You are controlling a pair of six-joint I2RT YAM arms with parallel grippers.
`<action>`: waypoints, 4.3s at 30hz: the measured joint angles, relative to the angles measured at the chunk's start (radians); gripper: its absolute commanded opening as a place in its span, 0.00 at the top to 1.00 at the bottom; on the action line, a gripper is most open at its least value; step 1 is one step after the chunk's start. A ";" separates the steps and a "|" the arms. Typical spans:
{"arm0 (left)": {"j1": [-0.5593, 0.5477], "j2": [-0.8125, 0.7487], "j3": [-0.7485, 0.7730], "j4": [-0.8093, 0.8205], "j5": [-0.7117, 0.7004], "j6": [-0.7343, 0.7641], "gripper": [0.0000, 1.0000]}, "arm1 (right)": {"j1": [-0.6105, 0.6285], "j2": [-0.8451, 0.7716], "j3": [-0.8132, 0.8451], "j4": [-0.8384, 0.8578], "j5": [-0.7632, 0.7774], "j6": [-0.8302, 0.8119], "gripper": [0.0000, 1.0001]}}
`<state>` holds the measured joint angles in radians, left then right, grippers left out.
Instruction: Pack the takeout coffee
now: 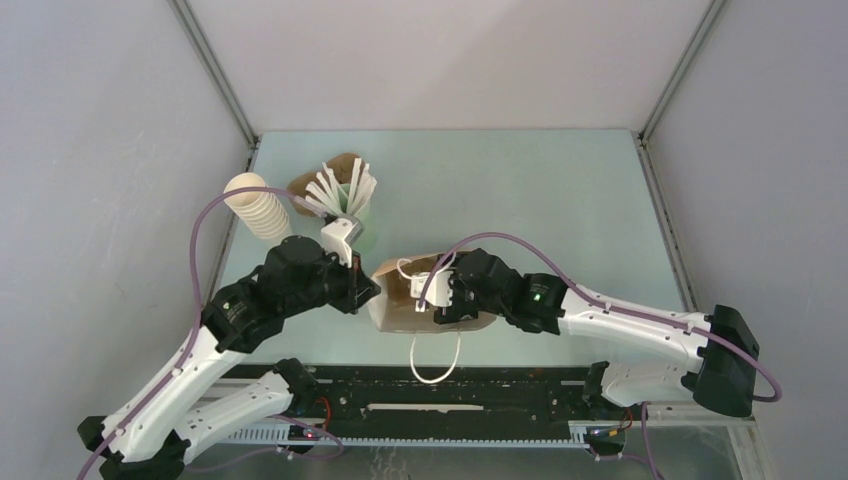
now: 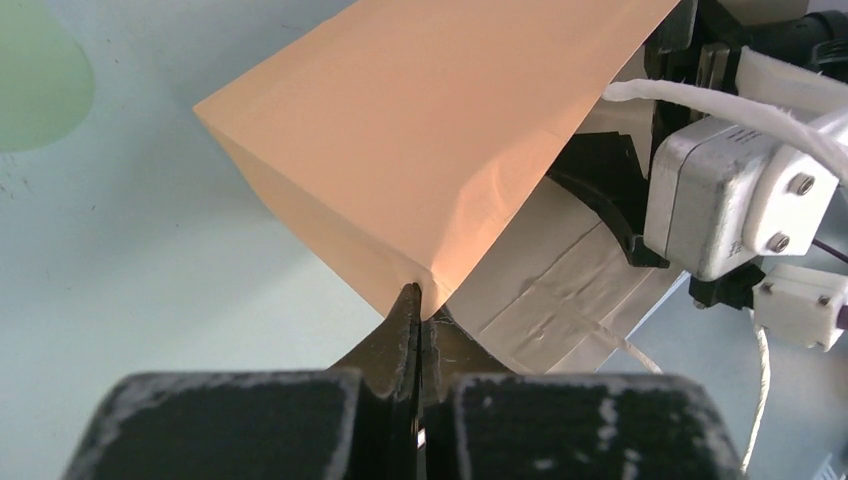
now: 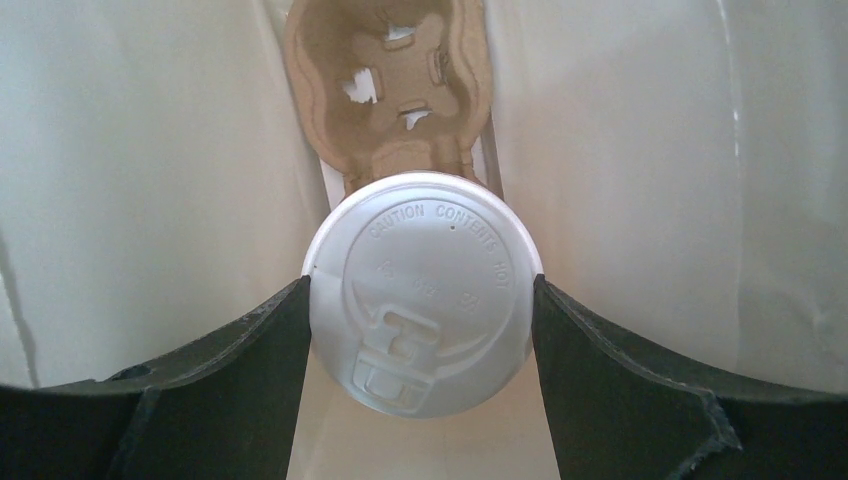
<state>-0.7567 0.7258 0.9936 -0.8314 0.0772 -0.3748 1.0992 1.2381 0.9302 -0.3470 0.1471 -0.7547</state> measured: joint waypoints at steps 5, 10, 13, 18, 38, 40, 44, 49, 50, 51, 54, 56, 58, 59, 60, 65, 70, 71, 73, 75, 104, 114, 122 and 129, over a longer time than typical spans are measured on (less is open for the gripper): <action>0.000 0.005 0.000 -0.006 0.007 0.002 1.00 | -0.016 0.002 0.000 -0.001 -0.005 0.046 0.33; 0.000 0.027 0.000 -0.006 0.016 0.021 1.00 | -0.035 0.023 0.013 0.005 -0.013 0.079 0.38; 0.001 0.036 0.000 -0.003 0.015 0.031 1.00 | -0.043 0.045 0.019 0.006 -0.011 0.083 0.38; 0.007 0.038 0.000 -0.002 0.011 0.035 1.00 | -0.043 0.081 0.039 -0.001 0.006 0.063 0.36; 0.010 0.033 0.000 -0.003 0.002 0.035 1.00 | -0.057 0.083 0.079 -0.091 -0.042 0.053 0.00; 0.011 0.033 0.000 -0.005 0.002 0.035 1.00 | -0.054 0.083 0.091 -0.113 -0.052 0.065 0.00; 0.011 0.033 0.000 -0.010 0.005 0.035 1.00 | -0.042 0.084 0.114 -0.153 -0.055 0.089 0.00; 0.011 0.033 0.002 -0.021 0.005 0.035 1.00 | -0.025 0.098 0.169 -0.212 -0.055 0.117 0.00; 0.011 0.033 0.002 -0.022 0.005 0.035 1.00 | -0.023 0.102 0.177 -0.220 -0.056 0.122 0.00; 0.011 0.033 0.002 -0.023 0.005 0.035 1.00 | -0.019 0.106 0.185 -0.225 -0.056 0.127 0.00; 0.011 0.033 0.002 -0.024 0.005 0.035 1.00 | -0.011 0.122 0.199 -0.231 -0.051 0.133 0.00; 0.011 0.033 0.002 -0.023 0.005 0.035 1.00 | -0.005 0.140 0.207 -0.229 -0.042 0.134 0.00; 0.012 0.033 0.002 -0.023 0.005 0.035 1.00 | 0.000 0.159 0.211 -0.213 -0.028 0.135 0.01; 0.012 0.033 0.002 -0.022 0.004 0.035 1.00 | 0.002 0.165 0.212 -0.210 -0.023 0.135 0.01; 0.013 0.033 0.002 -0.022 0.004 0.035 1.00 | 0.003 0.172 0.216 -0.206 -0.019 0.137 0.01; 0.014 0.033 0.002 -0.020 0.003 0.035 1.00 | 0.006 0.195 0.225 -0.175 0.009 0.153 0.08; 0.014 0.032 0.002 -0.020 0.000 0.035 1.00 | -0.003 0.196 0.225 -0.171 0.028 0.163 0.18; 0.014 0.032 0.002 -0.020 -0.001 0.035 1.00 | -0.008 0.193 0.221 -0.167 0.026 0.163 0.19; 0.018 0.031 0.002 -0.020 -0.003 0.035 1.00 | -0.018 0.173 0.200 -0.153 0.015 0.160 0.26; 0.019 0.029 0.002 -0.020 -0.004 0.035 1.00 | -0.029 0.139 0.163 -0.136 0.000 0.155 0.34; 0.026 0.030 0.002 -0.010 -0.023 0.035 1.00 | -0.050 0.119 0.072 -0.051 0.157 0.136 0.36; 0.027 0.033 0.002 -0.018 -0.022 0.034 1.00 | -0.050 0.127 0.073 -0.024 0.147 0.136 0.31; 0.027 0.032 0.002 -0.022 -0.031 0.034 1.00 | -0.053 0.154 0.074 0.013 0.153 0.131 0.20; 0.027 0.036 0.004 -0.035 -0.034 0.029 1.00 | -0.046 0.147 0.098 -0.010 0.158 0.156 0.12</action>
<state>-0.7296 0.7616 0.9974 -0.8661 0.0429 -0.3454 1.0534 1.3849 1.0279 -0.3565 0.3054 -0.5991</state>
